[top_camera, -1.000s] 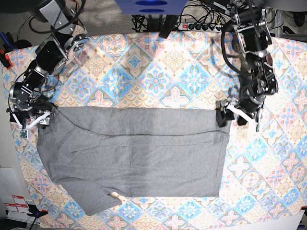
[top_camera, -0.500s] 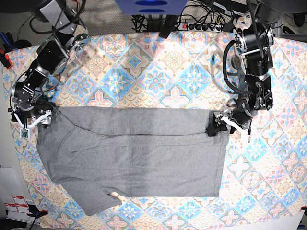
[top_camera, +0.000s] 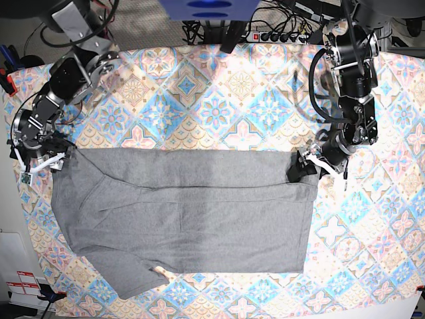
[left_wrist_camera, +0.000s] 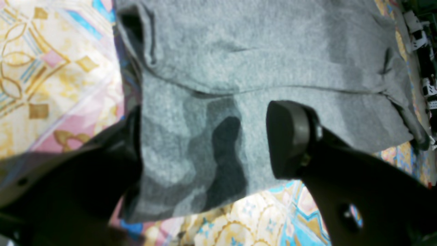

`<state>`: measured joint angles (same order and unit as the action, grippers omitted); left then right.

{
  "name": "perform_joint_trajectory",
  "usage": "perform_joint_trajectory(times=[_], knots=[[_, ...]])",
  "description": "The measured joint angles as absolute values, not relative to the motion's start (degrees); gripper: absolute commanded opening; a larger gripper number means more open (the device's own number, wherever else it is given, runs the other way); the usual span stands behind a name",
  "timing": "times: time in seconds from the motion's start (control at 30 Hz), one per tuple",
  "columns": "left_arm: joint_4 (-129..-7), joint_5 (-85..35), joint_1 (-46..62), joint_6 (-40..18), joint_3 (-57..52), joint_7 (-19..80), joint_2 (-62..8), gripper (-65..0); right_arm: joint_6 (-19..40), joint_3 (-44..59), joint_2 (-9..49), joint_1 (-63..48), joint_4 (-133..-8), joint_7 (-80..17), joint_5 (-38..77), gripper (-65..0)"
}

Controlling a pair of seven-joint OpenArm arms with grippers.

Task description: Fold the T-shirt properly

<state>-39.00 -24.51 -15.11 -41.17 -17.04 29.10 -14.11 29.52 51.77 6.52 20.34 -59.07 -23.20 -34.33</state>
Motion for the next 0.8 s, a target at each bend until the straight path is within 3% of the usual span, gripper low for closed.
perform_joint_trajectory(times=[0.2, 0.4, 0.6, 0.7, 0.8], knots=[[-38.98, -24.47, -15.09, -41.85, -16.99, 29.71, -14.46, -21.0, 35.48, 52.6, 10.44, 22.39, -54.3, -28.86, -24.82, -17.0], [-38.98, -24.47, -15.05, -41.76, -16.99, 29.63, -14.46, -21.0, 34.22, 53.12, 15.31, 22.06, -54.3, -33.52, -20.62, -17.0], [-38.98, -24.49, -15.03, -41.87, -16.99, 29.61, -14.46, -21.2, 34.92, 52.97, 14.98, 22.24, -49.71, -34.02, -20.16, -17.0], [-38.98, -24.47, -15.03, -41.69, -16.99, 29.61, -14.46, -21.2, 40.05, 53.06, 15.27, 22.04, -48.47, -37.41, -20.32, -17.0], [-38.98, -24.49, -15.0, -41.82, -16.99, 29.58, -14.46, -21.3, 39.7, 55.22, 15.25, 22.68, -48.42, -39.72, -20.16, -17.0]])
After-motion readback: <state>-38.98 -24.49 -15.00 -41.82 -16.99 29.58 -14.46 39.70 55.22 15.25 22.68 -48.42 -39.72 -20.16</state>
